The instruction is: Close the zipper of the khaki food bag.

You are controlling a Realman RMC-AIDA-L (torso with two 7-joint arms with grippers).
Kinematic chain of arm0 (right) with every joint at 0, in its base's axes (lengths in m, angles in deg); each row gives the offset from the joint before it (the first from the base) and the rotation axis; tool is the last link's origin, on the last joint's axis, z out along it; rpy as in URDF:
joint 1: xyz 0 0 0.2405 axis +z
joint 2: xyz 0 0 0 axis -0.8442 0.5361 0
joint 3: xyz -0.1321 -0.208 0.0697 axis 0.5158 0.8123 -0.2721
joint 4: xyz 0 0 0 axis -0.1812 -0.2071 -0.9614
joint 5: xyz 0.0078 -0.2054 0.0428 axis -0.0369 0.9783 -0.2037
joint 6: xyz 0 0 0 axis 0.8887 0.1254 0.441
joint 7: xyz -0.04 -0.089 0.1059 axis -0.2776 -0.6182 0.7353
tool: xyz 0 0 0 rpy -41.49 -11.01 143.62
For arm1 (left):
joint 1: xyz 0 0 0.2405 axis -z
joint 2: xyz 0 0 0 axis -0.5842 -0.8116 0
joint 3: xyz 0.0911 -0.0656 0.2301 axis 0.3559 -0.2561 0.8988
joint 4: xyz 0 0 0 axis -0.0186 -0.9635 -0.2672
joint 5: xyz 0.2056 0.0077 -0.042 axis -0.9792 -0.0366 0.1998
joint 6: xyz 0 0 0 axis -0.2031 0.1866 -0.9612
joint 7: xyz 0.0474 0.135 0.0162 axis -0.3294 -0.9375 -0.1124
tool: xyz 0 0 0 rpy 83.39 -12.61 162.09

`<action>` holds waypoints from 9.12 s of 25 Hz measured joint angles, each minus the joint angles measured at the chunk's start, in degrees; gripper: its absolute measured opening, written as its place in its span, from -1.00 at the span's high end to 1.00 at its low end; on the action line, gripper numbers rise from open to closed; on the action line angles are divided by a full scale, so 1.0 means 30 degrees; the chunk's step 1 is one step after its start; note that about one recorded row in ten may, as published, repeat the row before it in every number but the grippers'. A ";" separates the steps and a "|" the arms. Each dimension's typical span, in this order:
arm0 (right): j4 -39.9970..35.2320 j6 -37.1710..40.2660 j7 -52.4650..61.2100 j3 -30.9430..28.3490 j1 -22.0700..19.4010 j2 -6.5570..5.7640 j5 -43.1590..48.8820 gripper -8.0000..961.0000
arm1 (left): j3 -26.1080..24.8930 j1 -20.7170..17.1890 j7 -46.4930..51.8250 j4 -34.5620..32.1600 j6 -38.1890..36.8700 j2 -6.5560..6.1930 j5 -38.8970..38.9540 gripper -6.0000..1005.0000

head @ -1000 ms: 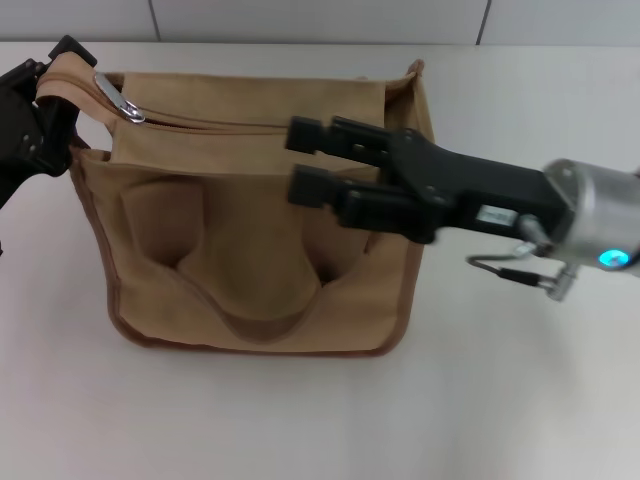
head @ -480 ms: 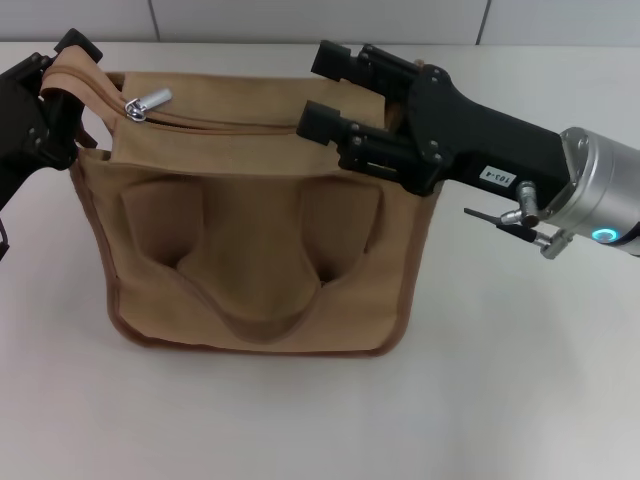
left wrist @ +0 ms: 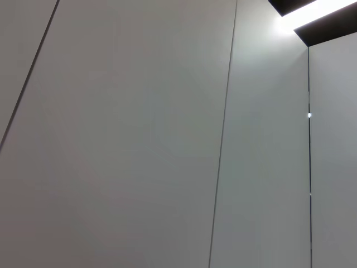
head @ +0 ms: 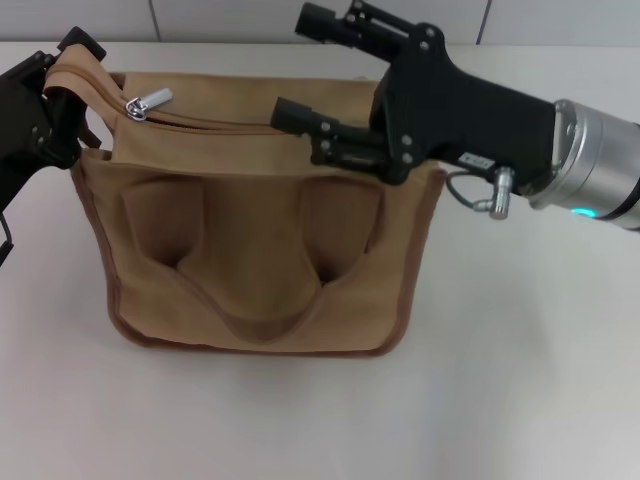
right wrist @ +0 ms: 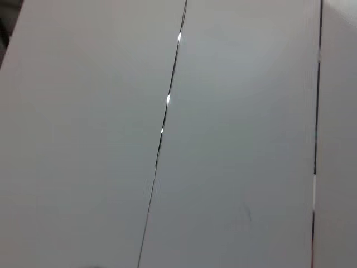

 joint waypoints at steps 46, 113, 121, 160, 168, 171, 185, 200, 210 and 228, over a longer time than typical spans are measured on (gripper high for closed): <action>-0.0010 -0.5443 3.1950 0.7415 0.1678 -0.0002 -0.7297 -0.60 | 0.0010 0.1289 -0.0063 0.0680 -0.1528 0.0087 0.0557 0.95; -0.0479 -0.8571 3.0493 1.1570 0.3060 -0.0003 -1.0795 -0.60 | 0.0011 0.1545 -0.0221 0.1054 -0.1536 0.0116 0.0840 0.95; -0.0272 -0.8745 3.0462 1.1685 0.2995 -0.0003 -1.0894 -0.61 | 0.0093 0.1895 -0.0216 0.1338 -0.1494 0.0115 0.0905 0.95; -0.0730 -0.9058 3.0226 1.1684 0.3434 -0.0001 -1.1196 -0.57 | 0.0150 0.2142 -0.0469 0.1747 -0.1261 0.0116 0.0900 0.95; -0.0660 -0.9656 3.0227 1.2182 0.4079 -0.0002 -1.0987 -0.35 | 0.0148 0.2168 -0.0470 0.1761 -0.1240 0.0117 0.0817 0.94; -0.0650 -0.9649 3.0234 1.2417 0.4347 -0.0003 -1.1043 -0.13 | 0.0145 0.2167 -0.0470 0.1758 -0.1239 0.0116 0.0821 0.94; -0.0314 -0.9691 3.0320 1.2454 0.4299 -0.0001 -1.1100 0.65 | 0.0148 0.2079 -0.0469 0.1786 -0.1221 0.0117 0.0820 0.94; -0.0087 -0.9530 2.9561 1.2384 0.3814 -0.0001 -1.1073 0.82 | 0.0147 0.1996 -0.0469 0.1786 -0.1222 0.0118 0.0820 0.94; -0.0146 -0.9235 2.8563 1.1779 0.3342 -0.0002 -1.1125 0.99 | 0.0146 0.1915 -0.0469 0.1785 -0.1185 0.0118 0.0875 0.94; -0.3695 -0.6270 0.0593 0.8523 -0.0820 -0.0088 -0.7982 0.46 | 0.0109 0.1944 -0.0273 0.1823 -0.0958 0.0116 0.0942 0.94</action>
